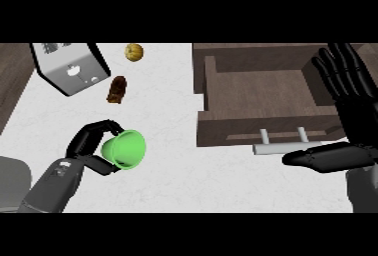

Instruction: Pick up the cup, place it into the drawer and close the drawer

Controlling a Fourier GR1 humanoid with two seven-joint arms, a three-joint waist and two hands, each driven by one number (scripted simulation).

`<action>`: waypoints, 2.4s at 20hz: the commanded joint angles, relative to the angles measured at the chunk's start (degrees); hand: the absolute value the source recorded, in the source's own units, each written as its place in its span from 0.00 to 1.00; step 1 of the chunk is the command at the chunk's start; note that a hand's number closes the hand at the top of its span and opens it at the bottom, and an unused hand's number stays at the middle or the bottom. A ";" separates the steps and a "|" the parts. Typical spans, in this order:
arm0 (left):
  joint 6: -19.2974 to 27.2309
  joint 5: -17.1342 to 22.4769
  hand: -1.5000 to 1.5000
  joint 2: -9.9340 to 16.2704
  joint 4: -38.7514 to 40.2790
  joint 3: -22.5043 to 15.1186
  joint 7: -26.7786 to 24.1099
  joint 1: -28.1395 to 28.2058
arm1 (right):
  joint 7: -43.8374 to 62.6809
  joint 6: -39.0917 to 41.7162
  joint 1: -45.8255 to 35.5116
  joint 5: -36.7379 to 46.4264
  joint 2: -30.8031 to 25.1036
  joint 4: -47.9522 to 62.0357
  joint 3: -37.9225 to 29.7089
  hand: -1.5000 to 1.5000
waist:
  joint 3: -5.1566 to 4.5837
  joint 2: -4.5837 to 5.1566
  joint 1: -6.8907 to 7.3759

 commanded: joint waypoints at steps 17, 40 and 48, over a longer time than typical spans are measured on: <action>15.14 11.27 1.00 -12.67 -13.64 9.51 1.14 -6.95 | -2.92 0.83 1.55 0.23 -1.51 3.86 -3.55 0.00 | 0.43 -1.23 2.78; 38.29 15.67 1.00 -16.19 -17.63 -4.37 45.91 -40.82 | -3.85 -0.21 1.36 1.18 -0.43 2.72 -3.38 0.00 | 0.44 -0.75 0.72; 43.72 19.44 1.00 -16.20 -2.64 -12.91 43.82 -45.31 | -0.32 2.17 -1.58 -1.89 -1.54 1.16 -2.62 0.00 | 0.47 0.08 -3.23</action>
